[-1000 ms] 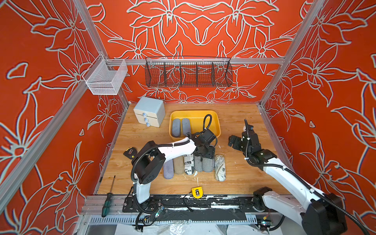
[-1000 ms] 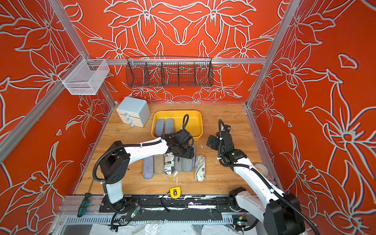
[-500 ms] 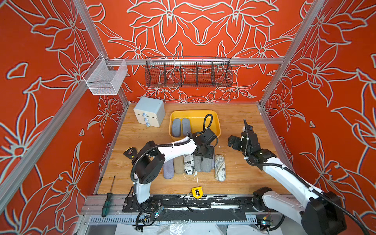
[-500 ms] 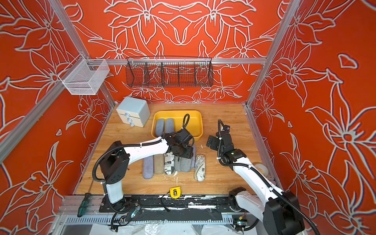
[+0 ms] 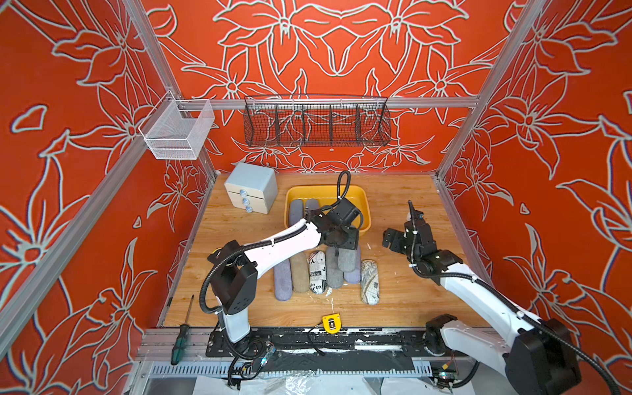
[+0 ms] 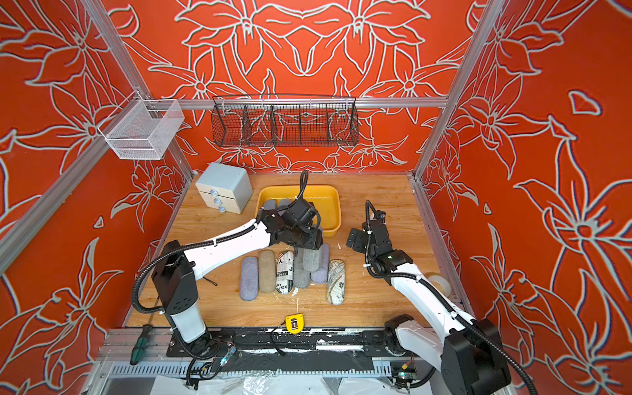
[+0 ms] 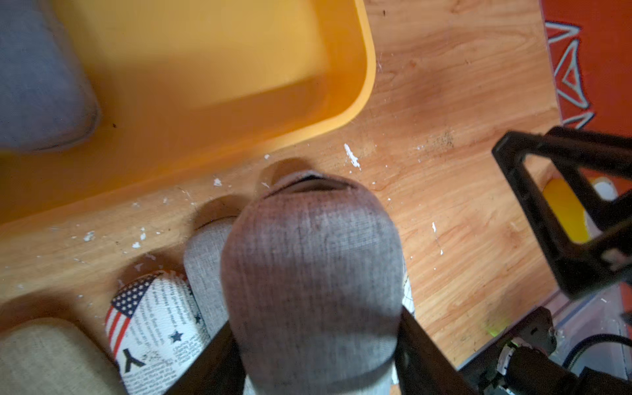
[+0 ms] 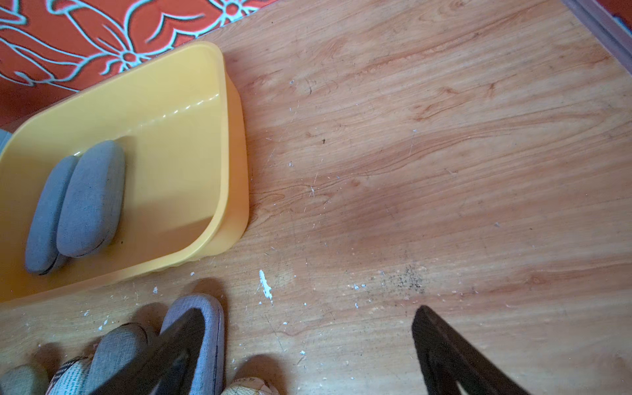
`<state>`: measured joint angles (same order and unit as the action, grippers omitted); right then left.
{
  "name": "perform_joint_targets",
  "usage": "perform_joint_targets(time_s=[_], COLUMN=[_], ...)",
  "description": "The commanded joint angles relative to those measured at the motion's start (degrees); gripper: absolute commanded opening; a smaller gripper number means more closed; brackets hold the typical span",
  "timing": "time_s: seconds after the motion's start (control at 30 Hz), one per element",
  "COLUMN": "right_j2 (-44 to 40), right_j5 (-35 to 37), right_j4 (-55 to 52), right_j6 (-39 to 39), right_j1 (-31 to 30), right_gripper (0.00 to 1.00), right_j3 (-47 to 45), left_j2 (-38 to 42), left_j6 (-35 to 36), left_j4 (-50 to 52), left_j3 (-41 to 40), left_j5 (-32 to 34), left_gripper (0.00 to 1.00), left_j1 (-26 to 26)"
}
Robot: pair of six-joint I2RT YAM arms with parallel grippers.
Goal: Put the glasses cases into the storage boxes
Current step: Pick up the glasses case, then place the glasses case in the storage box.
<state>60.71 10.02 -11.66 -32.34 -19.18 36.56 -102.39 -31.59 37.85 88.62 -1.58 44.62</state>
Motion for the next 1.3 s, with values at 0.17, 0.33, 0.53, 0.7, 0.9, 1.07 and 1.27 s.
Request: perform_joint_targets(time_s=[0.17,0.33,0.53,0.7,0.9,1.07,1.27], right_j2=[1.1,2.2,3.3,4.7,5.3,5.8,6.7], right_j5=[-0.4,-0.8,-1.1,-1.8,-1.5,-1.3,-1.4], right_j4=[1.1,1.6,2.3,2.9,3.2,3.4,3.6], right_j6=[-1.1,-1.1,-1.2,-1.4,-1.1,-0.9,-0.7], right_j1=[0.3,0.3,0.3,0.3,0.3,0.3,0.3], right_gripper=[0.97,0.97,0.97,0.97,0.97,0.97,0.97], right_j3=[0.1,0.2,-0.2,-0.3,-0.4,-0.2,0.0], left_j2=[-3.2,-7.6,-15.4,-20.8,-27.2,-31.4,-34.5], left_j6=[2.3,3.0,4.2,3.9,5.0,5.3,5.9], left_j4=[1.9,2.3,3.9,2.7,4.8,5.6,6.0], left_j3=[8.4,13.7,21.4,25.7,32.0,34.9,36.2], left_j5=[-1.1,-0.6,0.0,-2.8,-3.3,-2.7,-0.8], left_gripper=[0.62,0.62,0.62,0.61,0.61,0.61,0.61], left_j1=[-7.4,-10.4,-14.4,-16.7,-17.6,-17.8,-18.3])
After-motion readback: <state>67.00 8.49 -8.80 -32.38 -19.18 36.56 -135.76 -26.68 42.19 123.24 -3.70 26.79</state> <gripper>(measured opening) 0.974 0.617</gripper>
